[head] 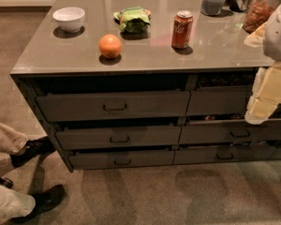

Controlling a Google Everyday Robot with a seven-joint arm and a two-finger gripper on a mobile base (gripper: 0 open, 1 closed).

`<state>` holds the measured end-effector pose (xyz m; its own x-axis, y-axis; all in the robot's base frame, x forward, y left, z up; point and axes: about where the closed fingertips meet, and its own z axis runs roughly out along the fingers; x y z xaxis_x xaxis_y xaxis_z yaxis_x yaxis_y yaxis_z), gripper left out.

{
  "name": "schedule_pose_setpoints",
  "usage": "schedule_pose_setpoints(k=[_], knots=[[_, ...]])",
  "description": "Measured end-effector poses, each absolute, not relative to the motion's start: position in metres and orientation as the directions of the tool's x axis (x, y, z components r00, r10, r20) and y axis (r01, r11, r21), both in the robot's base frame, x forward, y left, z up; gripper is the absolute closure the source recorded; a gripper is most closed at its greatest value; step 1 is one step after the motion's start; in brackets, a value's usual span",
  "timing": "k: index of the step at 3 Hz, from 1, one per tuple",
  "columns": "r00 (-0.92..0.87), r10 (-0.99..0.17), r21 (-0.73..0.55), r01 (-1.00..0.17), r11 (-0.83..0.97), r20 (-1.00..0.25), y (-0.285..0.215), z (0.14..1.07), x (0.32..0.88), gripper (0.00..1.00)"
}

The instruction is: Open bottom drawer

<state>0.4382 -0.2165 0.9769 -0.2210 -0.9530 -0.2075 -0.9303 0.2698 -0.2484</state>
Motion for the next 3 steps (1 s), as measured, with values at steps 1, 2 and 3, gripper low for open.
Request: schedule_pose_setpoints(k=[1, 2, 3], knots=[[-0.219, -0.953, -0.25, -0.93, 0.268, -0.209, -0.216, 0.977, 0.439, 0.0], [-0.211, -0.951, -0.244, -0.933, 0.265, -0.226, -0.215, 0.96, 0.445, 0.0], [-0.213, -0.939, -0.22, -0.936, 0.276, -0.27, -0.216, 0.913, 0.46, 0.0]])
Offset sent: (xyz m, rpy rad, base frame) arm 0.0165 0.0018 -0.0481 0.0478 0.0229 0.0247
